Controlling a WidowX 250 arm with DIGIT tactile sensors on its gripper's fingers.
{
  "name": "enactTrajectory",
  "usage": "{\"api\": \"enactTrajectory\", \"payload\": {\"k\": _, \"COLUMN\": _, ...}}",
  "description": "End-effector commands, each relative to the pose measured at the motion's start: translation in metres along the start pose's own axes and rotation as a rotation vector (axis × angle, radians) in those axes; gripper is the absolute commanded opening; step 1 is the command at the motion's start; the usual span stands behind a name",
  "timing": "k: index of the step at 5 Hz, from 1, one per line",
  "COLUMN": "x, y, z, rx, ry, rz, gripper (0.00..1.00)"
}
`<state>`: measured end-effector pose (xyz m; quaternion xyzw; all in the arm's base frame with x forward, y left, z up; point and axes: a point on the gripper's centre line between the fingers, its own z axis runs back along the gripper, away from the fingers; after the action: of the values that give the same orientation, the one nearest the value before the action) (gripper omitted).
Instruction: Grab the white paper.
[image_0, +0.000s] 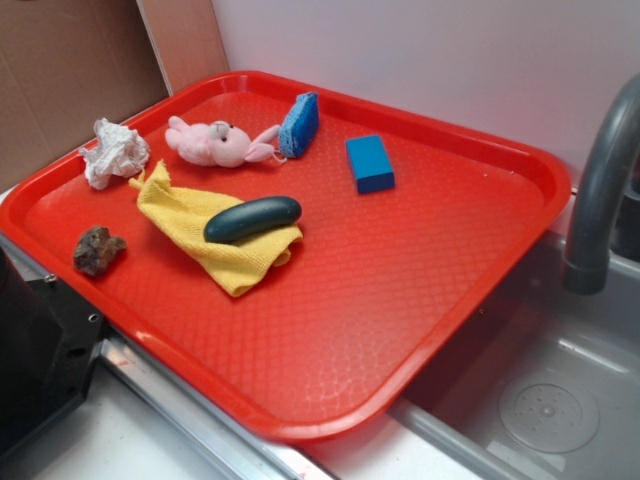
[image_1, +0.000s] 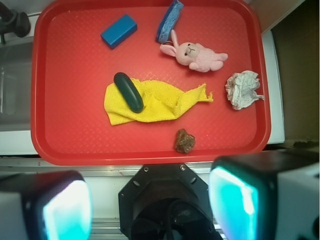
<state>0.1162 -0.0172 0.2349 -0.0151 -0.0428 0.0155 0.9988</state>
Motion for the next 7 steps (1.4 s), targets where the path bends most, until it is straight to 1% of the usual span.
{"api": "enactTrajectory", "payload": {"k": 1, "x": 0.0, "y": 0.0, "z": 0.0, "rx": 0.0, "ry": 0.0, "rz": 0.0, "gripper": 1.0}}
{"api": "enactTrajectory", "payload": {"k": 2, "x": 0.022, "y": 0.051, "z": -0.05, "rx": -0.029, "ry": 0.045, "rz": 0.203, "gripper": 1.0}}
{"api": "enactTrajectory", "payload": {"k": 3, "x": 0.049, "y": 0.111, "z": -0.087, "rx": 0.086, "ry": -0.059, "rz": 0.445, "gripper": 1.0}}
{"api": "enactTrajectory", "payload": {"k": 4, "x": 0.053, "y": 0.152, "z": -0.106, "rx": 0.143, "ry": -0.197, "rz": 0.691, "gripper": 1.0}}
{"api": "enactTrajectory", "payload": {"k": 5, "x": 0.041, "y": 0.168, "z": -0.128, "rx": 0.249, "ry": -0.229, "rz": 0.926, "gripper": 1.0}}
{"api": "enactTrajectory", "payload": {"k": 7, "x": 0.041, "y": 0.168, "z": -0.128, "rx": 0.249, "ry": -0.229, "rz": 0.926, "gripper": 1.0}}
